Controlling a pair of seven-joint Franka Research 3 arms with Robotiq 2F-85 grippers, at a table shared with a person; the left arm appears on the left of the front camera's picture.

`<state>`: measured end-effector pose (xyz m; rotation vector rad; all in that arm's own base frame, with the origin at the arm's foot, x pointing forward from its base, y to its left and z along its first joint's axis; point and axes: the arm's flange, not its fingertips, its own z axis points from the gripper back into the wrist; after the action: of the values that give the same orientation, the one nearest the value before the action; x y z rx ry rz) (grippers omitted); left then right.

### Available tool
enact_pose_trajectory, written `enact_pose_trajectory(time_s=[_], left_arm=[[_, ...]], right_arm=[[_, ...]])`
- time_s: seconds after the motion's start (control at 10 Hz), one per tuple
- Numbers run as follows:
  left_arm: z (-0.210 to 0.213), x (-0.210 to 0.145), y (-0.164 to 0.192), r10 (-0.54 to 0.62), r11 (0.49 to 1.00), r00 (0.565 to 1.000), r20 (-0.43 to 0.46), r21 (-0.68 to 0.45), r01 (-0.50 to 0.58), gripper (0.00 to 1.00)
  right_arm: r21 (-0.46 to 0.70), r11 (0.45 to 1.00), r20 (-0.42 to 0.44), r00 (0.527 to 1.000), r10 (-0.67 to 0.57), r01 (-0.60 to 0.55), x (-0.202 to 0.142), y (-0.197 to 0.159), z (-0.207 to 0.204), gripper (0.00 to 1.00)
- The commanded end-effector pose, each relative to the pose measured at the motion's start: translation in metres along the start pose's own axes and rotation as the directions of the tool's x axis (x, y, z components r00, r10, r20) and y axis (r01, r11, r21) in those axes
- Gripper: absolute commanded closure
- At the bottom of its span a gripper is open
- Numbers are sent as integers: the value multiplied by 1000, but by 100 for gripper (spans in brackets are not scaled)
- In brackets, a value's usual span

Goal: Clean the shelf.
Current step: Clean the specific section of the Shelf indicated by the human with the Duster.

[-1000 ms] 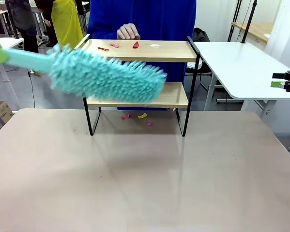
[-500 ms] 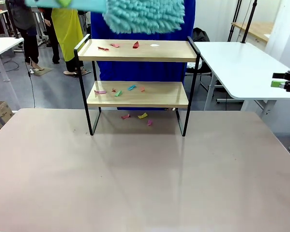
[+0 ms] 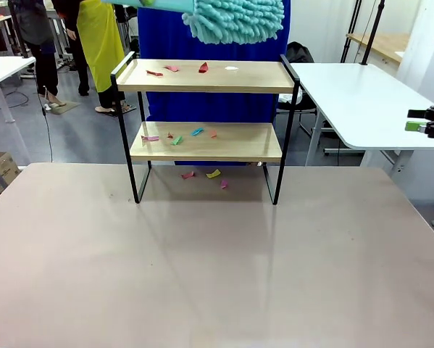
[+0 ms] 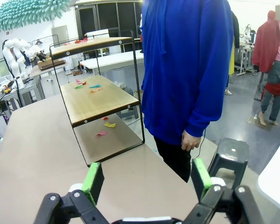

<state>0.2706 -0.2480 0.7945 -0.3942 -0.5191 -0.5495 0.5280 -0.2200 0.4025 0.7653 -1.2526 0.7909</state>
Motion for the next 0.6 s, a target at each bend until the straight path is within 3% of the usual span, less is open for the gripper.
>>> enact_pose_trajectory(time_s=[0.0, 0.1, 0.5], left_arm=[[7, -8, 4, 0, 1000, 1000, 16, 7, 0, 87], [0, 0, 0, 0, 1000, 1000, 0, 0, 0, 87], [-56, 27, -83, 179, 948, 963, 202, 226, -224, 87]], right_arm=[[3, 1000, 1, 1000, 4, -4, 2, 1, -2, 0], [3, 1000, 1, 1000, 4, -4, 2, 1, -2, 0], [3, 1000, 1, 1000, 4, -4, 2, 1, -2, 0]])
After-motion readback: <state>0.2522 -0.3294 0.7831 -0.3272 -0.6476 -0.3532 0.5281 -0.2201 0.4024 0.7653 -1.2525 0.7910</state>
